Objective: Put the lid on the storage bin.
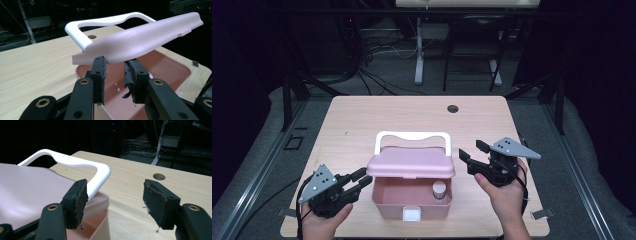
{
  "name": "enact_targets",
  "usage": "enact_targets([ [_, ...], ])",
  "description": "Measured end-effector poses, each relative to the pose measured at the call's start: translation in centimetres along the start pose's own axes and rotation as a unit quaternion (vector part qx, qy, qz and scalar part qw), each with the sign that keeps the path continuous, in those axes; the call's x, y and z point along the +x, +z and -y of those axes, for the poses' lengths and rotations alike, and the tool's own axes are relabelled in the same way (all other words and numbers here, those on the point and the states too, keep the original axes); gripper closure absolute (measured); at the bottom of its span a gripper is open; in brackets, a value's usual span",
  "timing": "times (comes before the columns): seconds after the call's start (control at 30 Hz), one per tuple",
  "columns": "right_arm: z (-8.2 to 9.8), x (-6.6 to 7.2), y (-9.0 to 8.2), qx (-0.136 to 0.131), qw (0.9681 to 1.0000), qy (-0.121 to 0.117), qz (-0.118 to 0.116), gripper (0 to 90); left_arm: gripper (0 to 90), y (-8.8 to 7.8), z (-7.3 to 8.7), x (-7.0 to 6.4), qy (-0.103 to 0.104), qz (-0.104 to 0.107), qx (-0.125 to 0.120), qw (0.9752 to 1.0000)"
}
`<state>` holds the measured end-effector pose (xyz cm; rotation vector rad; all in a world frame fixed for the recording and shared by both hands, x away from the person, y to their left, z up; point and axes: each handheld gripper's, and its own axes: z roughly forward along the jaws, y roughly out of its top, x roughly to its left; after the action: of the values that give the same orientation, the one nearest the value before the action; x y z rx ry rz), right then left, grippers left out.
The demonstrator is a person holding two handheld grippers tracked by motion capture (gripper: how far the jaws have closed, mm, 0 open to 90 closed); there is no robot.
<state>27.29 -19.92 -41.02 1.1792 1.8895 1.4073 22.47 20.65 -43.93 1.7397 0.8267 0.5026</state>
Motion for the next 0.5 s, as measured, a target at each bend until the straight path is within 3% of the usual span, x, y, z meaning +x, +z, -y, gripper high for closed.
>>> enact_targets([
  [0.5, 0.2, 0.1, 0.4, 0.005, 1.0, 0.002, -0.006, 36.2, 69.1, -0.3, 1.7, -0.2, -0.001, 0.0, 0.009, 1.0],
])
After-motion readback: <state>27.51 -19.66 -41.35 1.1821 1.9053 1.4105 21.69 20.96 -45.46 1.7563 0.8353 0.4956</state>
